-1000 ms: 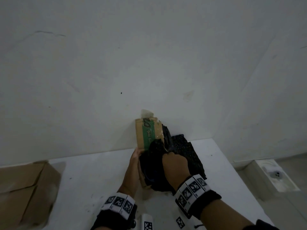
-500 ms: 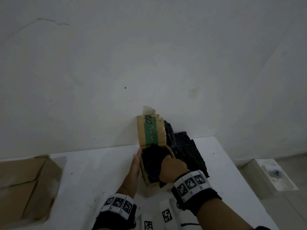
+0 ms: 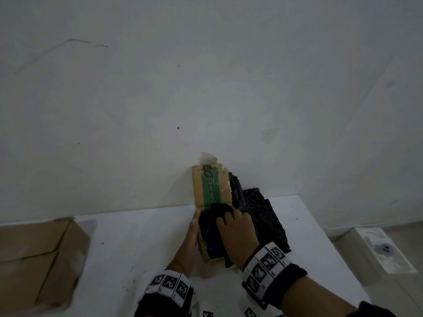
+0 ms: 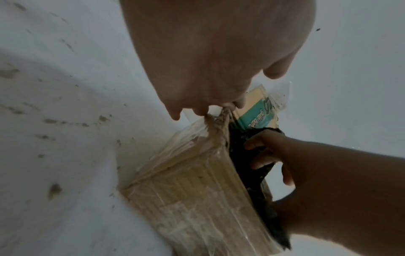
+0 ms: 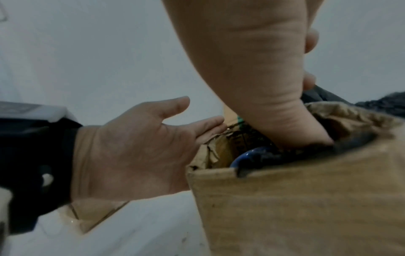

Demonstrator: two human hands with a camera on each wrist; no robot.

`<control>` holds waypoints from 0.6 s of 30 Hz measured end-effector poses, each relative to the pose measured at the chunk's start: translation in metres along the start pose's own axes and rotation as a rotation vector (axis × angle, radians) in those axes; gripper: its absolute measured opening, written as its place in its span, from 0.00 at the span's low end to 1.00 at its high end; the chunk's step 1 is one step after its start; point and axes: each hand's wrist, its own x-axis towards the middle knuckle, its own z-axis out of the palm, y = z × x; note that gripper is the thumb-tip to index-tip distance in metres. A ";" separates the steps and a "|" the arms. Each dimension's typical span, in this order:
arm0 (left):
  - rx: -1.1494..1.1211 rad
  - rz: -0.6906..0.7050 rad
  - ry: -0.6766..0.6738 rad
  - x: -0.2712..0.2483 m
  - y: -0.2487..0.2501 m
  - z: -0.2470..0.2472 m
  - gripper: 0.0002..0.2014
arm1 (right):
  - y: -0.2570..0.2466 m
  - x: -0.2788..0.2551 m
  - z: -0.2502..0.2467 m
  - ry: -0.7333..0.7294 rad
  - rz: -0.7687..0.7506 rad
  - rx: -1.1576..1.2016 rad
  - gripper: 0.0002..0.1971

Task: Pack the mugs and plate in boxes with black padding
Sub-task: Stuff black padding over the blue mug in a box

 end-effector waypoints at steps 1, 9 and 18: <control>-0.046 -0.015 0.014 0.011 -0.002 -0.005 0.21 | 0.002 0.003 0.000 0.051 0.002 -0.044 0.22; 0.244 0.019 0.068 0.047 -0.036 -0.040 0.28 | 0.012 0.023 -0.002 -0.011 -0.106 -0.151 0.15; 0.259 0.054 0.036 0.089 -0.089 -0.075 0.46 | 0.022 0.054 0.017 -0.041 -0.099 0.366 0.18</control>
